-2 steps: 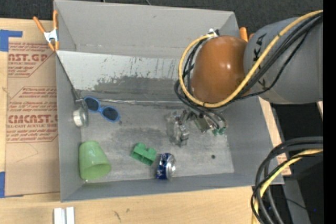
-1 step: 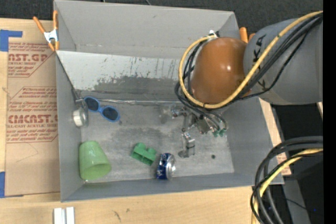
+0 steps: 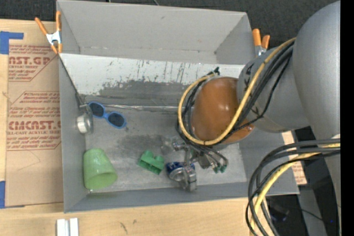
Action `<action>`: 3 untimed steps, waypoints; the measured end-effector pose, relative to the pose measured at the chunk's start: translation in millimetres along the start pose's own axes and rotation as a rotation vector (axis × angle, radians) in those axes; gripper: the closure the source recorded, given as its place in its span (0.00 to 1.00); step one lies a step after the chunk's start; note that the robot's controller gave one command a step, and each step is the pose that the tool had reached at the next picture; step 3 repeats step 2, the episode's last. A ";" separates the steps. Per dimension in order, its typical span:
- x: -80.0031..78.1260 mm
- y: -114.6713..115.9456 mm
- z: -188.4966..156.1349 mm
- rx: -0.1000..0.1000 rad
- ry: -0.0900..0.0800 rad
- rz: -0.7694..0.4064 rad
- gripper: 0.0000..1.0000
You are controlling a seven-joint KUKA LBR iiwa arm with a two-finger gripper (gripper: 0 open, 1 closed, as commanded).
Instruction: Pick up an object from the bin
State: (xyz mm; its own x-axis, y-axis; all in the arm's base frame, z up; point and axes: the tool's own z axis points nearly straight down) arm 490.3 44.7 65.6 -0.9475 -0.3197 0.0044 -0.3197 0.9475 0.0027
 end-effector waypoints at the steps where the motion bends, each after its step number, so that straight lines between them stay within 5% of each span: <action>1: -2.5 -0.6 -4.5 0.001 -0.006 0.000 1.00; 2: 5.4 -26.9 -273.5 0.006 -0.017 0.076 1.00; 3: 5.4 -26.9 -273.5 0.006 -0.017 0.076 1.00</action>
Offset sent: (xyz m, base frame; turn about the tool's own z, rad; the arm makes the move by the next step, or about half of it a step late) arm 0.0000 0.0000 0.0000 0.0000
